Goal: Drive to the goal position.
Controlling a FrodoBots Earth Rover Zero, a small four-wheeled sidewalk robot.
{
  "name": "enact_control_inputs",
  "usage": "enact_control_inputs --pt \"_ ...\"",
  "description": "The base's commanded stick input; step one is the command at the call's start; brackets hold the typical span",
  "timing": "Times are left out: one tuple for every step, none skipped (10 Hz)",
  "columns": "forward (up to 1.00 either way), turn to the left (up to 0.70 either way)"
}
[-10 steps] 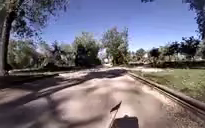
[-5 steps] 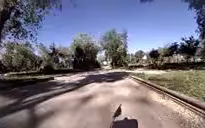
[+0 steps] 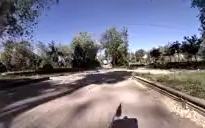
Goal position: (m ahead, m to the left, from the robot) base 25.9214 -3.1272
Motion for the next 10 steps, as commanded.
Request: enact_control_inputs --pt "0.0 0.0" --pt "0.0 0.0" --pt "0.0 0.0" --pt "0.0 0.0" --pt "0.0 0.0" --pt "0.0 0.0" --pt "0.0 0.0" --pt "0.0 0.0" --pt "0.0 0.0" --pt "0.61 0.02"
